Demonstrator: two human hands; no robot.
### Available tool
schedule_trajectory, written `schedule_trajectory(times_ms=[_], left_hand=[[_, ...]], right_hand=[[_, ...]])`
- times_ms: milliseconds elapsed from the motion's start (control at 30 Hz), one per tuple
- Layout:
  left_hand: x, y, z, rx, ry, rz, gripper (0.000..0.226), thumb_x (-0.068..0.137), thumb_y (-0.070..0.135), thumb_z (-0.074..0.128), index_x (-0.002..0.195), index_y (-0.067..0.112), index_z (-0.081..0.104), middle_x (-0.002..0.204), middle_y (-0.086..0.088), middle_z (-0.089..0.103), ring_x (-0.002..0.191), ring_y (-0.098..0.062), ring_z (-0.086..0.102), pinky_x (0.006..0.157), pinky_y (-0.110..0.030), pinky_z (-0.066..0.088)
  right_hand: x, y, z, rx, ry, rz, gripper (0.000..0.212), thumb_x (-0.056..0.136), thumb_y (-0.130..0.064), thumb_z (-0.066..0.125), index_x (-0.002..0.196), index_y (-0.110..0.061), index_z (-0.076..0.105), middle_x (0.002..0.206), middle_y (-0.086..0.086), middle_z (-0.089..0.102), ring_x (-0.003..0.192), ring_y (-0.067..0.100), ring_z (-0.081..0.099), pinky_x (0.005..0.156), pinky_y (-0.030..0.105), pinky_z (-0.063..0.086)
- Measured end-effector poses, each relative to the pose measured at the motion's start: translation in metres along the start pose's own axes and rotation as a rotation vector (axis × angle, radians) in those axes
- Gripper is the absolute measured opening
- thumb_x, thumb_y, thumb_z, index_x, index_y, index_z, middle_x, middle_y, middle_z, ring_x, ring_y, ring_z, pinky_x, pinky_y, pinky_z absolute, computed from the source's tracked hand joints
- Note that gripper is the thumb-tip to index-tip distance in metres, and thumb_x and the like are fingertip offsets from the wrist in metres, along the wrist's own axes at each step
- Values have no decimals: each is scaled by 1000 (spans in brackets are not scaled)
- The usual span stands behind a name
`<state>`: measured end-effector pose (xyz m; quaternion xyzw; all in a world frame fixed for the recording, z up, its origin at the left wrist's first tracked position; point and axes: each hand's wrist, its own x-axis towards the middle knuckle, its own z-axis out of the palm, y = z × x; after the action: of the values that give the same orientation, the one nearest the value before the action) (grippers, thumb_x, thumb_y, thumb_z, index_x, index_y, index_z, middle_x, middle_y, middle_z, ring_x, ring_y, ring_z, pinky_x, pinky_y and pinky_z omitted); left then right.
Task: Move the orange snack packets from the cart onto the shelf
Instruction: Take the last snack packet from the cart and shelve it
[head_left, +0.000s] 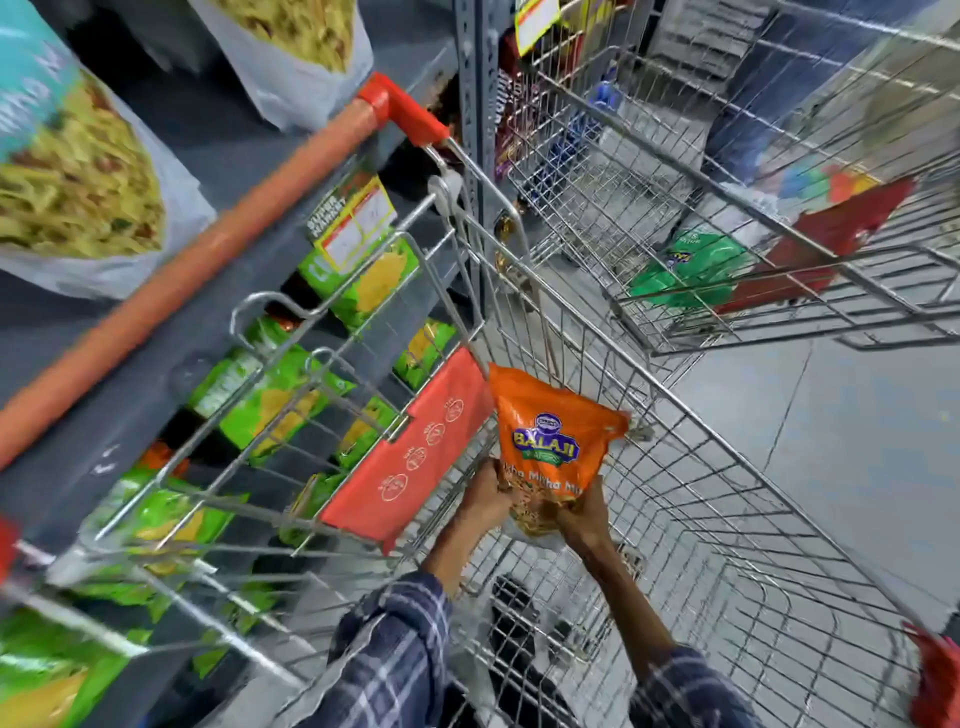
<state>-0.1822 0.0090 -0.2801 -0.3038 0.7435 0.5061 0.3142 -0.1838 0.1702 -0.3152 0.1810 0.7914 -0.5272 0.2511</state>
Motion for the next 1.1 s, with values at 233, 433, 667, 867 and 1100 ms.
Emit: schedule_trajectory(times_ms=[233,433,667,867,1100], left_hand=[[-123,42,-59,-44,86,141,31,90,11,67,110,17,44,102,6,56,93,-12,56,80,-22,42],[-256,77,-143,-133,261,397,30,80,7,77,87,28,57,78,20,62,67,12,60,70,-17,47],[-406,121,-246,-260,629,684,30,81,13,78,99,32,63,93,9,68,80,9,64,72,-4,47],[-501,150,-327,-279,871,882,28,83,19,77,96,39,62,103,-7,70,77,13,63,71,-5,48],[-563,164,-413,-337,1057,972,26,86,27,72,110,19,65,106,-1,67,79,14,63,70,-4,49]], right_hand=[[-108,-96,-23,175,-99,-39,83,74,-5,86,141,-17,38,126,8,67,111,28,70,91,46,60],[-200,-222,-45,106,-179,-316,67,64,-17,96,124,-13,65,107,5,80,93,18,78,81,40,63],[-296,-377,-25,201,-319,-629,52,62,-15,96,108,-11,72,95,-3,82,89,14,79,81,38,64],[-369,-497,3,313,-468,-856,42,68,5,86,97,-19,69,77,-15,80,71,0,76,62,14,58],[-421,-590,56,315,-506,-1069,48,69,-10,91,112,-12,69,99,2,81,88,16,79,73,28,64]])
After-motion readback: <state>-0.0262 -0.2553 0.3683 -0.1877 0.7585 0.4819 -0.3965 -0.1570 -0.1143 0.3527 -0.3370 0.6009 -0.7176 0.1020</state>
